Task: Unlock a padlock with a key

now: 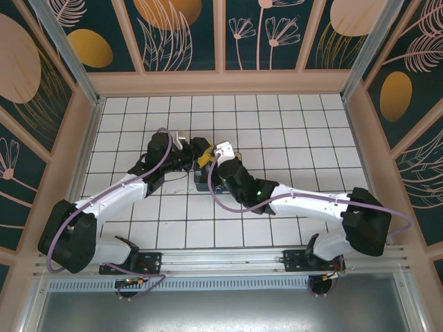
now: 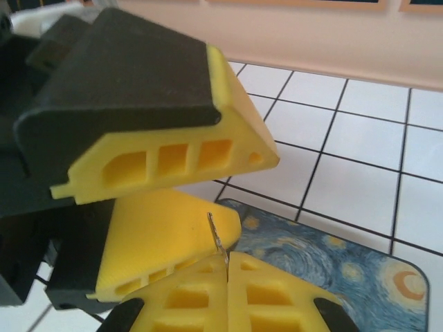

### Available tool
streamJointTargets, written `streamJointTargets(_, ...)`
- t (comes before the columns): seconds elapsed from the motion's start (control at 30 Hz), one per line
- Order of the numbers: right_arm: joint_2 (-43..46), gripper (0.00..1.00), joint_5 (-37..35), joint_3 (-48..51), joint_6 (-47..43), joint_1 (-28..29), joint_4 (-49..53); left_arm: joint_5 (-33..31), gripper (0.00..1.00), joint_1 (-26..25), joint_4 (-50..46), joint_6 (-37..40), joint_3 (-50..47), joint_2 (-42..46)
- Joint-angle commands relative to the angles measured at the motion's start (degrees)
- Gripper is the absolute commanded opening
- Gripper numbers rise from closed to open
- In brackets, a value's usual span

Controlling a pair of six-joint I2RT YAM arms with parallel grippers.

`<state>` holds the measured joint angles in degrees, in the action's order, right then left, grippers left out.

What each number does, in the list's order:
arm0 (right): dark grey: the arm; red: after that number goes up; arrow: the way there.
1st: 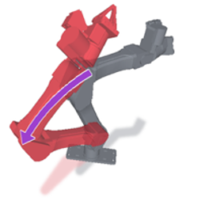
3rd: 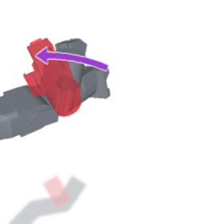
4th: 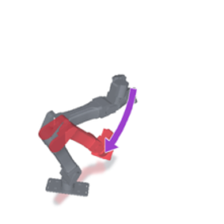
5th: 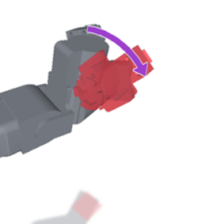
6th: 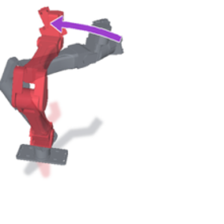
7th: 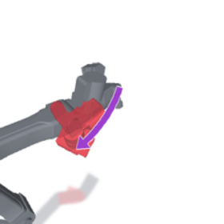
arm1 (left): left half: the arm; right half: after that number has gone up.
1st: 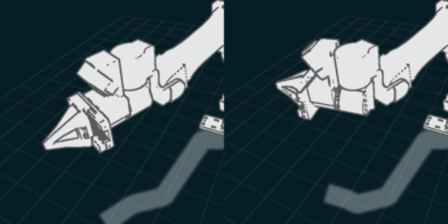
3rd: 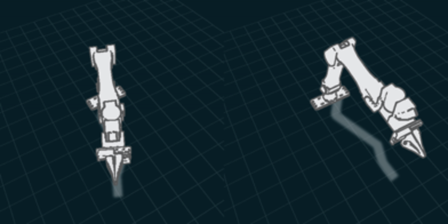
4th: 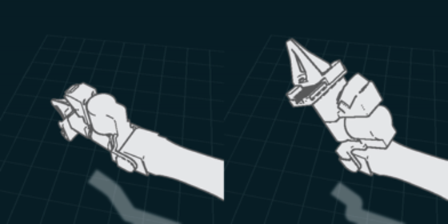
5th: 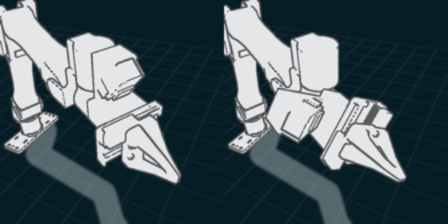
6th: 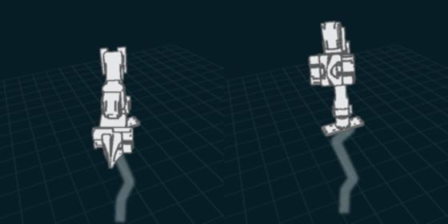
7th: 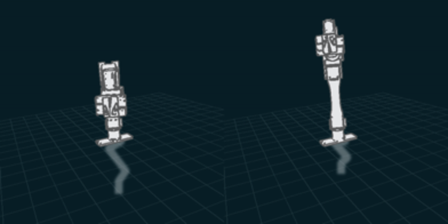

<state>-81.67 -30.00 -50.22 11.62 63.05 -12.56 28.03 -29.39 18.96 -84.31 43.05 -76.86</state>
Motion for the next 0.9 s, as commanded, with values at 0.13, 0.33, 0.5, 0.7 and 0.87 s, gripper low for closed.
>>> streamJointTargets(0.13, -0.5, 0.00, -5.9, -1.6, -4.3, 1.0, -1.4, -0.5, 0.45, -0.3, -2.4, -1.1, -0.2, 1.3)
streamJointTargets(0.33, 0.8, 0.00, -4.6, -0.8, -5.0, 1.8, -2.7, -0.8, 0.45, -0.3, -2.2, -1.0, 0.0, 0.0)
streamJointTargets(0.5, 1.9, 0.00, -3.2, 0.2, -5.4, 1.9, -3.9, -1.0, 0.44, -0.3, -2.0, -1.1, 0.8, -0.8)
streamJointTargets(0.7, 2.1, 0.00, -2.5, 0.4, -5.3, 2.1, -4.0, -1.1, 0.36, -0.2, -1.9, -0.9, 1.3, -1.3)
streamJointTargets(0.87, 2.0, 0.00, -2.0, 0.5, -5.0, 2.2, -4.1, -1.1, 0.29, -0.2, -1.5, -1.1, 1.3, -1.6)
